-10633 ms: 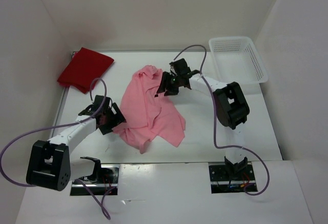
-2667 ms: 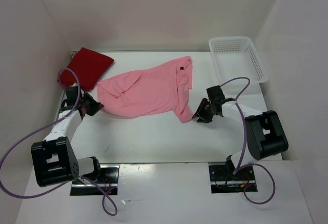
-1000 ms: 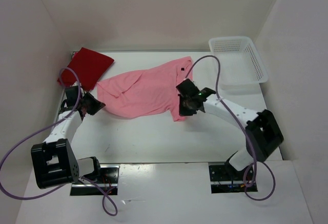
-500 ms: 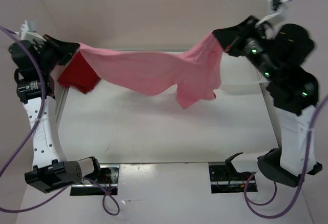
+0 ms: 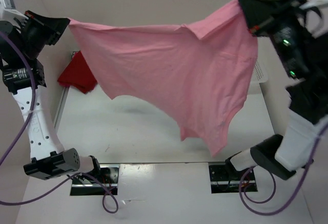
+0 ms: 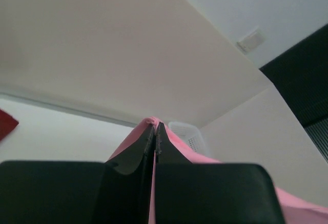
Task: Fold and stack the t-shirts
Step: Flatten out the tshirt
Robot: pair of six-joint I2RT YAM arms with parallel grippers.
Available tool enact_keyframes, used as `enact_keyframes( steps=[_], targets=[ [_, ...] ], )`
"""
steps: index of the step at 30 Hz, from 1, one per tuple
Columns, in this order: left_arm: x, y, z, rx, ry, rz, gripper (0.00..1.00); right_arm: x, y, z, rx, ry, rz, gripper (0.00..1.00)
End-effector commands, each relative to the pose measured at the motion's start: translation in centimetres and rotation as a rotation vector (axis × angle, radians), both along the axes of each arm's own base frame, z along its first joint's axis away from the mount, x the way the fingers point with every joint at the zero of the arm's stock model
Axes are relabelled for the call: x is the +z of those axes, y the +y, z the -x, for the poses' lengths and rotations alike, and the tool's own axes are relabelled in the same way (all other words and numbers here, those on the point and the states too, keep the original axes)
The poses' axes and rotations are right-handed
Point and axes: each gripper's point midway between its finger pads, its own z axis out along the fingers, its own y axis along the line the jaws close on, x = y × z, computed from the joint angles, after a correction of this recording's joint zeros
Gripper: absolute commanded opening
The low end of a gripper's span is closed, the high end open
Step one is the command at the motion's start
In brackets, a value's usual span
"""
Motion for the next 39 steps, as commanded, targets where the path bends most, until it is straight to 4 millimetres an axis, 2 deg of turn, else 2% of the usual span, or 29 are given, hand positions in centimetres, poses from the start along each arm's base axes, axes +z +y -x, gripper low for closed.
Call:
enact_keyframes(
  steps=[1, 2, 3, 5, 6, 8, 9, 10, 11, 12, 13, 15, 17, 19, 20, 22, 25, 27, 28, 29, 30, 31, 32, 34, 35, 36, 37, 38, 39],
  targets=[
    [-4.5, 2.5, -3.1, 0.061, 0.094, 0.045, 0.0, -7.9, 4.3, -12.1, -0.071, 0.219, 0.17, 0.0],
    [-6.8, 2.7, -3.6, 0.061, 0.133, 0.059, 0.0, -9.8, 5.3, -14.3, -0.073, 0.261, 0.204, 0.0],
    [-7.9, 2.8, -4.0, 0.061, 0.152, 0.066, 0.0, -10.8, 4.0, -16.2, -0.086, 0.286, 0.21, 0.0],
    [-9.9, 3.0, -4.7, 0.08, 0.186, 0.057, 0.0, -14.1, 3.8, -19.5, -0.048, 0.361, 0.237, 0.0],
    [-12.8, 2.9, -5.8, 0.075, 0.25, 0.078, 0.0, -16.3, 4.4, -21.4, 0.0, 0.398, 0.258, 0.0],
    [-15.0, 2.7, -7.3, 0.069, 0.277, 0.074, 0.0, -18.3, 3.3, -24.1, 0.017, 0.445, 0.248, 0.0],
    [-17.2, 2.8, -8.8, 0.06, 0.33, 0.089, 0.0, -21.0, 4.3, -26.6, 0.05, 0.495, 0.261, 0.0],
    [-18.0, 3.1, -9.6, 0.059, 0.341, 0.092, 0.0, -19.5, 4.0, -26.9, 0.05, 0.458, 0.242, 0.0],
    [-19.8, 3.0, -11.1, 0.049, 0.384, 0.114, 0.0, -20.1, 4.3, -27.7, 0.064, 0.471, 0.237, 0.0],
    [-19.8, 3.0, -12.0, 0.057, 0.379, 0.109, 0.0, -21.8, 4.7, -29.5, 0.09, 0.499, 0.23, 0.0],
    [-18.2, 3.1, -12.7, 0.057, 0.349, 0.127, 0.0, -20.4, 4.6, -29.5, 0.109, 0.472, 0.177, 0.0],
    [-17.0, 3.3, -14.0, 0.046, 0.322, 0.131, 0.0, -18.1, 5.4, -29.0, 0.158, 0.406, 0.136, 0.0],
    [-12.8, 3.4, -14.0, 0.054, 0.244, 0.117, 0.0, -14.5, 4.8, -28.1, 0.174, 0.31, 0.077, 0.0],
    [-9.9, 3.5, -13.9, 0.062, 0.189, 0.112, 0.0, -11.4, 3.9, -26.0, 0.206, 0.24, 0.042, 0.0],
    [-9.0, 3.5, -14.0, 0.062, 0.168, 0.107, 0.0, -10.2, 2.4, -25.6, 0.208, 0.222, 0.007, 0.0],
    [-6.1, 4.5, -13.3, 0.076, 0.11, 0.099, 0.0, -8.6, 1.8, -24.1, 0.25, 0.178, 0.002, 0.0],
    [-5.4, 5.1, -13.3, 0.087, 0.099, 0.097, 0.0, -8.4, 1.3, -22.8, 0.266, 0.176, 0.027, 0.0],
    [-6.2, 5.1, -13.4, 0.088, 0.099, 0.085, 0.0, -12.5, 0.6, -24.5, 0.225, 0.3, 0.076, 0.0],
    [-7.7, 5.1, -13.1, 0.088, 0.11, 0.089, 0.0, -13.4, 0.3, -24.2, 0.208, 0.328, 0.101, 0.0],
    [-8.9, 5.0, -12.9, 0.09, 0.128, 0.084, 0.0, -17.9, 0.0, -25.8, 0.191, 0.434, 0.148, 0.0],
    [-10.3, 5.0, -12.8, 0.09, 0.151, 0.091, 0.0, -19.9, -0.1, -26.0, 0.189, 0.466, 0.169, 0.0],
    [-10.7, 4.8, -12.0, 0.1, 0.145, 0.079, 0.0, -19.3, 0.2, -23.8, 0.182, 0.437, 0.188, 0.0],
    [-15.4, 4.9, -12.0, 0.102, 0.234, 0.088, 0.0, -26.2, 0.1, -24.6, 0.192, 0.577, 0.205, 0.0],
    [-18.0, 4.4, -10.8, 0.094, 0.259, 0.084, 0.0, -30.3, -0.2, -24.1, 0.178, 0.635, 0.225, 0.0],
    [-20.1, 4.2, -10.3, 0.093, 0.296, 0.095, 0.0, -34.8, -0.4, -23.2, 0.178, 0.732, 0.227, 0.0],
    [-24.3, 3.8, -9.3, 0.093, 0.376, 0.119, 0.0, -36.9, 0.0, -22.6, 0.193, 0.766, 0.242, 0.0],
    [-26.1, 3.7, -8.8, 0.093, 0.404, 0.116, 0.0, -38.8, -0.2, -22.1, 0.188, 0.8, 0.249, 0.0],
    [-27.9, 3.5, -8.2, 0.092, 0.439, 0.118, 0.0, -42.4, 0.0, -20.7, 0.196, 0.878, 0.261, 0.0],
    [-28.8, 3.3, -7.3, 0.09, 0.45, 0.096, 0.0, -44.0, -0.1, -19.9, 0.201, 0.911, 0.268, 0.0]
  ],
)
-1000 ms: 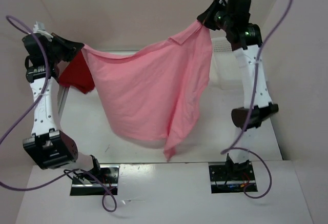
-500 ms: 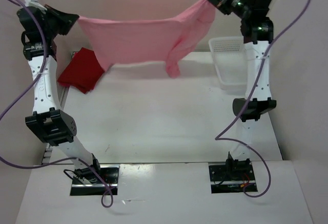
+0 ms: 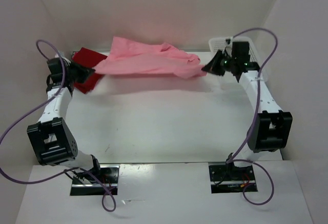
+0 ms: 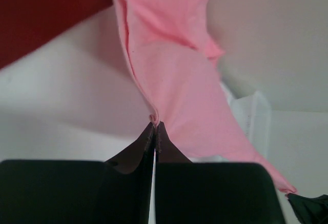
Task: Fold and stack the t-shirts
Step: Flatten out the tshirt
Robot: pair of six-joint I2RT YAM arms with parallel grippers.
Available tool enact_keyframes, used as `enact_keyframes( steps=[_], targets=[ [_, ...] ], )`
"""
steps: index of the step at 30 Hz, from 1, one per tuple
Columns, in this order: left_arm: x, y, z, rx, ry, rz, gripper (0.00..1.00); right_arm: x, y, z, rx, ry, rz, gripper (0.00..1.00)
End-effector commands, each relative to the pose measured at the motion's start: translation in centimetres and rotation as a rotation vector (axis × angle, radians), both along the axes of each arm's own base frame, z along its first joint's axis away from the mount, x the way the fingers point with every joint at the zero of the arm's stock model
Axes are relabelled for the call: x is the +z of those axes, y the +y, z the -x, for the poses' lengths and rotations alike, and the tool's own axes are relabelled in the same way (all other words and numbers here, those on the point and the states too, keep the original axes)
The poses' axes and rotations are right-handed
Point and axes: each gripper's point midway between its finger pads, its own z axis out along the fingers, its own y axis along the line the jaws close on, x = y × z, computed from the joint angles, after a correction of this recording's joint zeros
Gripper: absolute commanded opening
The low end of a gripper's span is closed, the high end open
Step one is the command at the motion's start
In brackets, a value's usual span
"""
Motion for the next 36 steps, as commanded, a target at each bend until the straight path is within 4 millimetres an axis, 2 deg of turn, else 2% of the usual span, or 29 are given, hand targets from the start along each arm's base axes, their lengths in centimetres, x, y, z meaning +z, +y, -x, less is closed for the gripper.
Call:
enact_keyframes(
  steps=[1, 2, 3, 4, 5, 6, 7, 8, 9, 11, 12, 13, 15, 17, 19, 21, 23, 26, 28, 30, 31, 32, 33, 34, 36],
  targets=[
    [-3.3, -0.4, 2.9, -0.009, 0.02, -0.06, 0.0, -5.3, -0.4, 2.4, 0.021, 0.05, 0.087, 0.0],
    [-4.5, -0.7, 3.7, -0.01, 0.044, -0.052, 0.0, -8.0, -0.5, 3.8, 0.024, 0.116, 0.089, 0.0],
    [-4.9, -0.8, 4.6, -0.003, 0.047, -0.07, 0.0, -8.4, -0.7, 4.6, 0.017, 0.121, 0.094, 0.0],
    [-6.4, -0.7, 5.6, 0.009, 0.098, -0.078, 0.0, -9.1, -0.7, 5.2, 0.018, 0.14, 0.095, 0.0],
    [-8.0, -1.0, 6.7, 0.003, 0.139, -0.072, 0.0, -11.2, -0.7, 6.7, 0.021, 0.204, 0.097, 0.0],
    [-8.3, -1.2, 7.6, 0.013, 0.159, -0.071, 0.0, -11.6, -0.8, 7.6, 0.021, 0.216, 0.097, 0.0],
    [-9.0, -1.2, 8.3, 0.014, 0.178, -0.083, 0.0, -13.8, -0.8, 9.5, 0.024, 0.289, 0.099, 0.0],
    [-9.0, -1.4, 9.0, 0.008, 0.184, -0.091, 0.0, -14.5, -0.8, 10.6, 0.018, 0.326, 0.091, 0.0],
    [-10.6, -1.7, 10.2, 0.009, 0.234, -0.089, 0.0, -15.6, -0.8, 12.4, 0.008, 0.369, 0.078, 0.0],
    [-12.0, -1.9, 11.6, 0.015, 0.281, -0.079, 0.0, -16.6, -1.0, 14.6, -0.019, 0.428, 0.069, 0.0],
    [-12.4, -2.3, 12.7, 0.013, 0.305, -0.071, 0.0, -16.2, -1.0, 15.6, -0.028, 0.422, 0.058, 0.0],
    [-13.6, -2.5, 13.7, 0.016, 0.343, -0.073, 0.0, -16.8, -0.9, 16.7, -0.052, 0.466, 0.033, 0.0],
    [-14.3, -2.9, 15.3, 0.019, 0.388, -0.063, 0.0, -16.6, -0.7, 18.5, -0.066, 0.501, 0.005, 0.0],
    [-14.8, -2.7, 16.4, 0.029, 0.41, -0.069, 0.0, -16.9, -0.7, 20.1, -0.085, 0.554, -0.012, 0.0],
    [-14.9, -3.2, 17.1, 0.017, 0.431, -0.054, 0.0, -17.5, -0.9, 22.7, -0.102, 0.596, -0.013, 0.0],
    [-14.8, -3.5, 17.7, 0.02, 0.466, -0.031, 0.0, -17.2, -0.2, 24.0, -0.099, 0.635, -0.027, 0.0],
    [-14.7, -3.6, 17.9, 0.019, 0.482, -0.025, 0.0, -16.7, -0.2, 24.5, -0.107, 0.627, -0.037, 0.0],
    [-14.9, -3.5, 18.2, 0.029, 0.511, -0.014, 0.0, -16.2, -1.0, 23.8, -0.149, 0.593, -0.003, 0.0],
    [-14.8, -3.0, 17.2, 0.039, 0.482, -0.03, 0.0, -15.8, -1.5, 21.9, -0.182, 0.557, 0.022, 0.0],
    [-15.3, -2.8, 16.3, 0.054, 0.474, -0.012, 0.0, -15.9, -1.4, 20.3, -0.182, 0.534, 0.018, 0.0],
    [-16.0, -2.8, 15.7, 0.053, 0.49, 0.013, 0.0, -15.5, -1.2, 18.8, -0.169, 0.492, 0.012, 0.0],
    [-15.8, -2.2, 14.6, 0.062, 0.462, -0.002, 0.0, -16.4, -1.3, 17.7, -0.176, 0.516, 0.022, 0.0],
    [-15.3, -1.9, 13.7, 0.069, 0.447, 0.002, 0.0, -16.1, -1.5, 16.3, -0.177, 0.491, 0.026, 0.0],
    [-16.2, -1.7, 13.1, 0.067, 0.476, 0.012, 0.0, -16.0, -1.6, 15.0, -0.178, 0.464, 0.036, 0.0],
    [-16.2, -0.9, 11.8, 0.083, 0.466, -0.003, 0.0, -16.9, -2.2, 12.5, -0.208, 0.472, 0.074, 0.0]
  ],
)
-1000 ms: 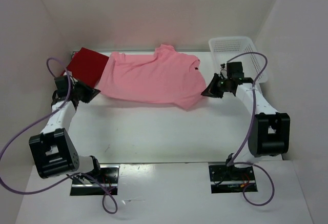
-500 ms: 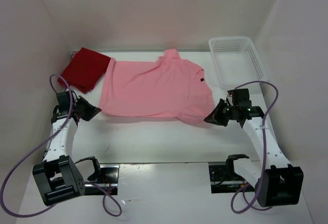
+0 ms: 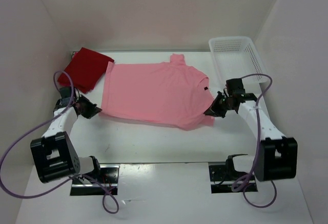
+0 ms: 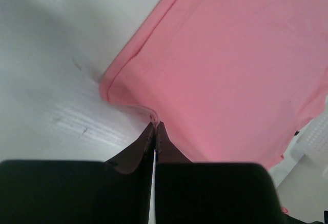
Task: Fold and stack the t-shirts
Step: Flatten out the tshirt, then fold the flattened tshirt in 1/3 of the way
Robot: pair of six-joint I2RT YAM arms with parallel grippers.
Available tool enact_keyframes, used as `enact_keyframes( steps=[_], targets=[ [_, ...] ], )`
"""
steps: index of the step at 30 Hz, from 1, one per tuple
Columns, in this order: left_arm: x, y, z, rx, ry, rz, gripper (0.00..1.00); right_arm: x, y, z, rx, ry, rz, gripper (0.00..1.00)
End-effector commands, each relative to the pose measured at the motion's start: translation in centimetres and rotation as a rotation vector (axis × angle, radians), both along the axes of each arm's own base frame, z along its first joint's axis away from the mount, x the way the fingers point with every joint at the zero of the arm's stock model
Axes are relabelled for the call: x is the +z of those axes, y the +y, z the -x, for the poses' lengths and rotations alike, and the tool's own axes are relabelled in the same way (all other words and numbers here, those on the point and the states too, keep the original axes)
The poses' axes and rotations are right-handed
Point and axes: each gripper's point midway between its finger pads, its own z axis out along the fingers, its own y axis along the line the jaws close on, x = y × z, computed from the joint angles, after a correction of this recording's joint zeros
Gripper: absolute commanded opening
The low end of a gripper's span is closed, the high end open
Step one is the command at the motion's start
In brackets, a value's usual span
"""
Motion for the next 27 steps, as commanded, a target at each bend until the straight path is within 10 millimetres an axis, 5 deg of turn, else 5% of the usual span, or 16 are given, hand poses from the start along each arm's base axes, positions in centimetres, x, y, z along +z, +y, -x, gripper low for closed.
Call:
enact_keyframes(
  steps=[1, 6, 8, 16, 27],
  targets=[
    [1.8, 2.1, -4.4, 0.033, -0.111, -0.045, 0.0, 1.6, -0.9, -6.5, 0.004, -0.174, 0.07, 0.0],
    [-0.8, 2.1, -5.9, 0.021, -0.055, -0.034, 0.0, 1.0, -1.3, -11.5, 0.006, -0.2, 0.116, 0.0],
    [-0.5, 2.5, -6.8, 0.021, -0.078, -0.042, 0.0, 2.1, -1.2, -13.4, 0.005, -0.227, 0.115, 0.0],
    [-0.9, 2.4, -9.7, -0.002, -0.084, -0.05, 0.0, 0.5, -1.3, -19.6, 0.018, -0.224, 0.149, 0.0],
    [-1.9, 2.6, -12.8, -0.002, -0.085, -0.046, 0.0, -1.2, -2.4, -22.9, -0.002, -0.214, 0.221, 0.0]
  ],
)
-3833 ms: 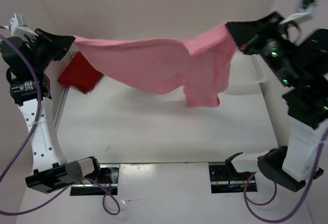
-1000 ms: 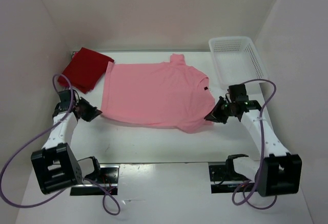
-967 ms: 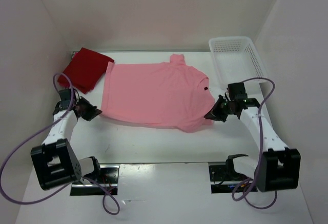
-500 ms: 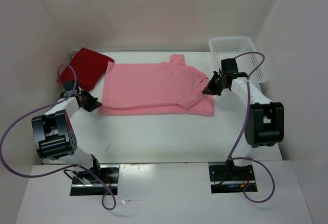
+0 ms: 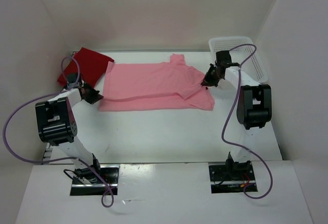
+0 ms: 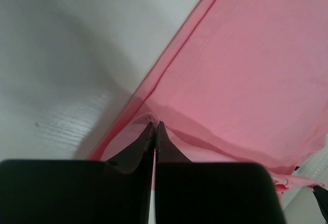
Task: Fold and stack the t-shirts
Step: Fold the flattened tshirt in 1/3 of the way
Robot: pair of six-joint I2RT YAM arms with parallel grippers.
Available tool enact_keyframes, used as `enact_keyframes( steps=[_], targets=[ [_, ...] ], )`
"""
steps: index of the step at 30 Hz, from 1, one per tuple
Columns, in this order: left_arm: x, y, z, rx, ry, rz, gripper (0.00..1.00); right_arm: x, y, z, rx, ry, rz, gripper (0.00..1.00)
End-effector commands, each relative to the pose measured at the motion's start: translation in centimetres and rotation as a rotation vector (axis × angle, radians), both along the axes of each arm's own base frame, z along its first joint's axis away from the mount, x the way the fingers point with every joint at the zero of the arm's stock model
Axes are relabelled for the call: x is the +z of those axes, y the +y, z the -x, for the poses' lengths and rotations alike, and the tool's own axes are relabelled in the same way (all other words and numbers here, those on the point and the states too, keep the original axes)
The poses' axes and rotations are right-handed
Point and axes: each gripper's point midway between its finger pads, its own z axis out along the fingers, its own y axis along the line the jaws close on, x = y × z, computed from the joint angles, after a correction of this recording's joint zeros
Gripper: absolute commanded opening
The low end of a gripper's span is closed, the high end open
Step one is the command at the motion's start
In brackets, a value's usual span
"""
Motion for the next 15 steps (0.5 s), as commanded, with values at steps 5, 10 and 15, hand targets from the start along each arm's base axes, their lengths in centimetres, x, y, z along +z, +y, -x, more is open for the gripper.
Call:
enact_keyframes(
  steps=[5, 10, 15],
  targets=[
    [-0.2, 0.7, -3.2, 0.022, -0.035, -0.011, 0.04, 1.0, -1.5, -3.6, -0.029, -0.082, 0.059, 0.0],
    [-0.4, 1.2, -2.9, 0.042, -0.031, -0.036, 0.26, 1.0, -1.6, -5.1, -0.036, -0.104, 0.066, 0.0],
    [2.8, 1.3, -2.1, 0.046, -0.096, -0.077, 0.56, 4.3, -0.5, -5.9, -0.033, -0.184, 0.0, 0.24]
  ],
)
